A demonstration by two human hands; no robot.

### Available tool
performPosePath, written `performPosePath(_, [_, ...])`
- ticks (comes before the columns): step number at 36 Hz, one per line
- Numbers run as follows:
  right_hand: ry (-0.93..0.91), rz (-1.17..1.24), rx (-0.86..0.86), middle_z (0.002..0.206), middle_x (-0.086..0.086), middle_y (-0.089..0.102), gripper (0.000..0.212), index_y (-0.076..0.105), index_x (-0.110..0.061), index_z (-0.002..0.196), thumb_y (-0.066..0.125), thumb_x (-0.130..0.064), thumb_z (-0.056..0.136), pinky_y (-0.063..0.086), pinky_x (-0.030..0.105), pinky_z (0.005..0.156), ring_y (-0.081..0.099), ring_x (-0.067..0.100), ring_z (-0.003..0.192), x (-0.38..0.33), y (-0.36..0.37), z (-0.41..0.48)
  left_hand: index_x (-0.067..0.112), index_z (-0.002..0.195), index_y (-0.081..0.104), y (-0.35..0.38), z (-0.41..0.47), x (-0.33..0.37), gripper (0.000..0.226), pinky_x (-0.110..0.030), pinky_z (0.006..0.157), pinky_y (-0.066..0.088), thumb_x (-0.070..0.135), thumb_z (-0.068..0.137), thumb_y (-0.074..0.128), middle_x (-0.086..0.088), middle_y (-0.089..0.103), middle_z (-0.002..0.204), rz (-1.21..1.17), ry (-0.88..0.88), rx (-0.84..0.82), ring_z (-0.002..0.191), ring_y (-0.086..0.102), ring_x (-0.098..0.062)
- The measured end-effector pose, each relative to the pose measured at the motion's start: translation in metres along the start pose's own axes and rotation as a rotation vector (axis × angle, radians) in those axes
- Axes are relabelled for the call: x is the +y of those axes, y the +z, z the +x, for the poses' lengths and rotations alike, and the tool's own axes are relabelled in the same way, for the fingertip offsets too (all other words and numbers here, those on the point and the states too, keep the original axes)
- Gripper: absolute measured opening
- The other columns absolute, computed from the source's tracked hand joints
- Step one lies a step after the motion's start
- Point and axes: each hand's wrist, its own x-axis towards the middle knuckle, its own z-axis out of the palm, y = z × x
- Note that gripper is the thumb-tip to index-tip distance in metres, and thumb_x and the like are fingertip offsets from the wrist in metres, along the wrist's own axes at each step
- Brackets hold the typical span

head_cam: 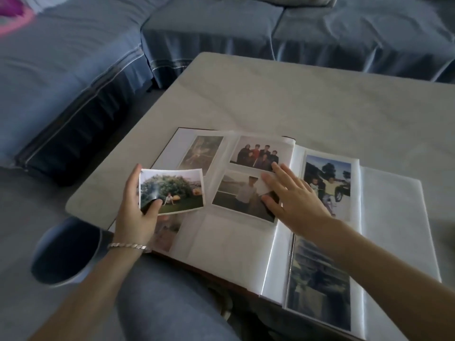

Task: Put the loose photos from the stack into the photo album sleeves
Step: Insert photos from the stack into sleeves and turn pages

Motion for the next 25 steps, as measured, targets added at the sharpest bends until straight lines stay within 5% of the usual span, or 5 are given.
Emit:
performPosePath(5, [0.002,-0.010,-0.023,0.158,-0.003,-0.004,0.058,0.009,-0.029,0.149,0.022,-0.051,0.096,-0.004,0.032,0.111,-0.012,0.013,0.143,-0.003,-0.002,0.001,0.014,0.146,0.026,-0.001,0.000,-0.010,0.077,0.011,0.076,0.029,-0.013,0.082,0.058,-0.006,0.032,0.149,-0.027,0.017,0.082,0.116,0.030,0.010])
performPosePath(10, [0.008,-0.008,-0.030,0.158,-0.002,-0.004,0.059,0.010,-0.028,0.149,0.021,-0.051,0.096,-0.003,0.033,0.114,-0.013,0.013,0.143,-0.004,-0.003,0.001,0.017,0.145,0.027,-0.001,0.002,-0.014,0.076,0.002,0.083,0.037,-0.013,0.082,0.058,-0.002,0.032,0.147,-0.083,0.035,0.102,0.125,0.034,-0.003])
performPosePath(12, [0.008,-0.006,-0.034,0.158,-0.002,-0.004,0.059,0.010,-0.028,0.149,0.022,-0.050,0.096,-0.002,0.034,0.114,-0.013,0.014,0.143,-0.004,-0.003,0.001,0.019,0.145,0.028,-0.001,0.002,-0.016,0.077,-0.009,0.086,0.042,-0.013,0.081,0.059,0.003,0.033,0.144,-0.106,0.035,0.071,0.125,0.036,-0.005])
performPosePath(16, [0.016,0.000,-0.032,0.158,-0.002,-0.003,0.058,0.011,-0.029,0.149,0.023,-0.050,0.096,-0.001,0.034,0.115,-0.012,0.014,0.144,-0.004,-0.003,0.002,0.020,0.142,0.031,-0.005,0.003,-0.021,0.079,-0.005,0.072,0.046,-0.013,0.079,0.062,0.005,0.038,0.136,-0.144,-0.006,-0.016,0.119,0.043,-0.006])
performPosePath(25, [0.021,0.011,-0.027,0.158,-0.002,0.000,0.058,0.014,-0.029,0.148,0.025,-0.050,0.095,0.001,0.036,0.116,-0.009,0.014,0.144,-0.003,-0.002,0.003,0.038,0.122,0.042,-0.029,0.008,-0.032,0.076,-0.025,0.054,0.056,-0.016,0.074,0.065,0.005,0.060,0.104,-0.237,-0.268,-0.355,0.079,0.067,-0.006])
